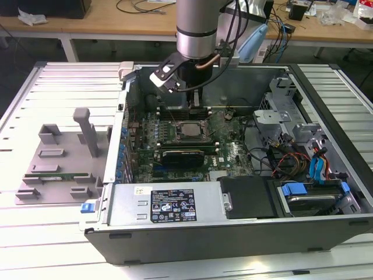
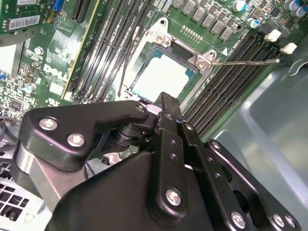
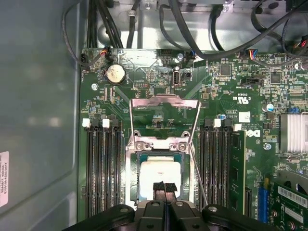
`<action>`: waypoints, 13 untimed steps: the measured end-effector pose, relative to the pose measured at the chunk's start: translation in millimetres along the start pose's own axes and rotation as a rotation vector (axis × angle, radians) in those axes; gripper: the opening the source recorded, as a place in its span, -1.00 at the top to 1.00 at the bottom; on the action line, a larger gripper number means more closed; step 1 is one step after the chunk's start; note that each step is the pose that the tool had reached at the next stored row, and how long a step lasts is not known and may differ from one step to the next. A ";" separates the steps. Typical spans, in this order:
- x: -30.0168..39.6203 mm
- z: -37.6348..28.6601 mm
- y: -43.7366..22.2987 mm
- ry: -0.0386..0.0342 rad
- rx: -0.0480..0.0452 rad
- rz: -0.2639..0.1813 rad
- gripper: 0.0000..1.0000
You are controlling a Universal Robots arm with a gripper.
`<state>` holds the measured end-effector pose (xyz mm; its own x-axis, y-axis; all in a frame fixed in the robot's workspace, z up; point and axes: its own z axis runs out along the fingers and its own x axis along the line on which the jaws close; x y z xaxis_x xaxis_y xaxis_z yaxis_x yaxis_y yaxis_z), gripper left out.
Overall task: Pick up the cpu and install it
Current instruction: 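Place the cpu into insertion slot, then close the cpu cover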
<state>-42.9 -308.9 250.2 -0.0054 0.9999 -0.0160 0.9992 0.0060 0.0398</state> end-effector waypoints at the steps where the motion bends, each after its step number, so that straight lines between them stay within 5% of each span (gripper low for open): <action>1: 0.0 -0.2 0.0 0.0000 0.0000 0.000 0.79; 13: 0.0 -2.9 0.1 0.0000 0.0000 0.000 0.79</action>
<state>-42.9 -308.9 253.1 -0.0053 0.9999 -0.0159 0.9992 0.0060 0.0398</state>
